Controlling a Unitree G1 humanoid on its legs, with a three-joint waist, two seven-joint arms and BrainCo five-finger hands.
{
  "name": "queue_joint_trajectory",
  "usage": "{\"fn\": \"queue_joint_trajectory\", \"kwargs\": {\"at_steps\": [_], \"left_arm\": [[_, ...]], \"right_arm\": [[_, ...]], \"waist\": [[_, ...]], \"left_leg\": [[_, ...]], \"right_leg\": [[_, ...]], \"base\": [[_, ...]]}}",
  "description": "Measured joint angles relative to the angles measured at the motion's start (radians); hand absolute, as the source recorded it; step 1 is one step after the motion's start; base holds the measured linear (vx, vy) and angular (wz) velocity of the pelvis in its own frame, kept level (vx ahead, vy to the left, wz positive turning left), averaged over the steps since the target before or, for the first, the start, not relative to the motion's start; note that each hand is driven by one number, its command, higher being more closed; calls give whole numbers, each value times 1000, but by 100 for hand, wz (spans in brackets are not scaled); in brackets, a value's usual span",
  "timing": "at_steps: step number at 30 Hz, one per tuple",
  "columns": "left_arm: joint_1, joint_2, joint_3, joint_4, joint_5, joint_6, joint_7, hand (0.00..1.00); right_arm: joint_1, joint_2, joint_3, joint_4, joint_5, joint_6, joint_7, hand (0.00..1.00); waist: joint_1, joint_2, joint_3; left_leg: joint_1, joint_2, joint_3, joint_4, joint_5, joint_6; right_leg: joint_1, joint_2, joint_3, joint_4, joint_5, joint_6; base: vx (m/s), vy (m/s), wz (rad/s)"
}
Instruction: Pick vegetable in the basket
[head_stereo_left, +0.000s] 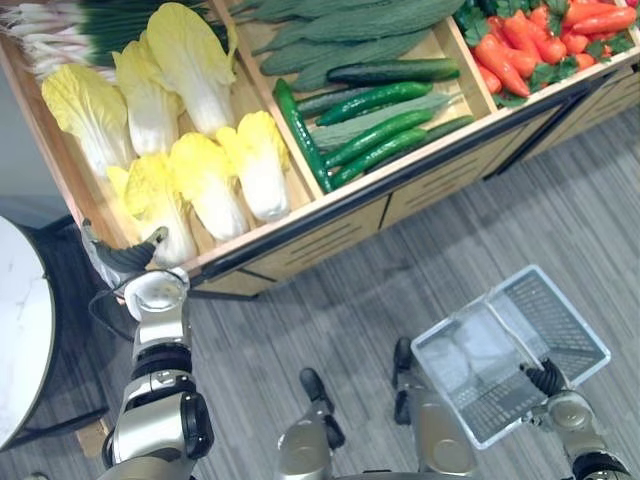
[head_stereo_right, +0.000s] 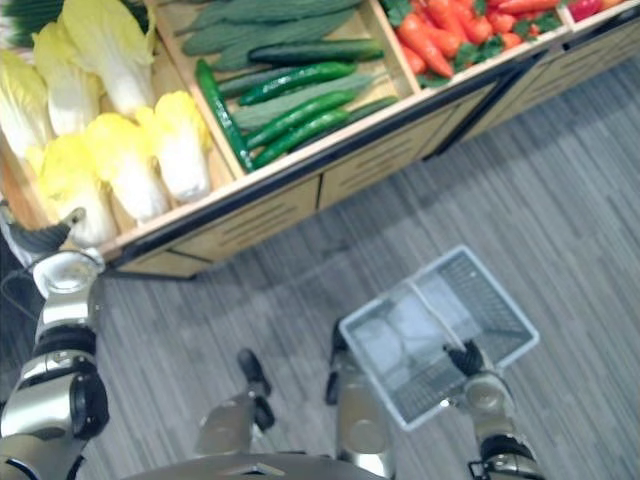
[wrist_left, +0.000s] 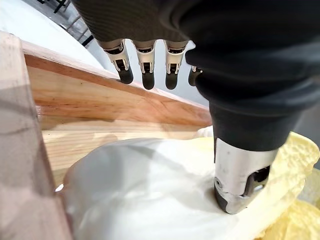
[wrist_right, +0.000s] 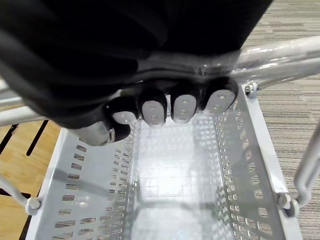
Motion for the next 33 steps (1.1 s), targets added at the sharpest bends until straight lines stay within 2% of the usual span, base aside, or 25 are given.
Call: {"fn": "queue_joint_trajectory", "kwargs": {"at_steps": [6,9,21,22,26,30,33], "left_arm": [[-10,-34,-59,23,3,5,-30,0],[-30,-31,-58,53,32,10,-30,0],[-80,-27,-53,89,27,8,-29,0],[-83,-26,-47,89,24,7,-30,100],[-108,-25,-10,125,9,6,-23,100],[-127,-13,20,154,-76,-13,-23,100],[-140,-11,34,167,-98,-16,-24,100]], "right_arm": [[-19,1,3,-18,2,0,-2,100],[-30,1,9,-29,2,-2,-2,100],[-40,2,69,-60,6,-10,-2,100],[-42,2,73,-60,18,-10,-2,100],[-44,2,79,-60,25,-9,1,100],[-48,3,81,-60,25,-9,4,100],[-53,4,81,-60,25,-9,5,100]], "waist": [[2,-3,22],[2,-5,30],[3,-16,38],[4,-18,39],[4,-18,39],[4,-22,41],[4,-25,43]], "left_leg": [[-7,0,8,0,0,0],[-5,0,23,0,0,0],[-21,-2,30,0,0,1],[-22,-3,33,0,0,1],[-23,-3,36,0,0,1],[-22,-6,47,-1,0,1],[-22,-9,51,-1,1,2]], "right_leg": [[-12,2,12,-1,5,-1],[-16,5,30,-3,9,-1],[-20,5,78,-48,48,12],[-20,6,80,-56,54,11],[-16,7,82,-70,63,12],[-14,6,89,-81,74,14],[-12,4,98,-92,84,16]], "base": [[12,-8,-4],[33,-15,-12],[1,-6,-2],[11,-11,-4],[4,-3,-1],[21,-10,-5],[11,-10,-5]]}}
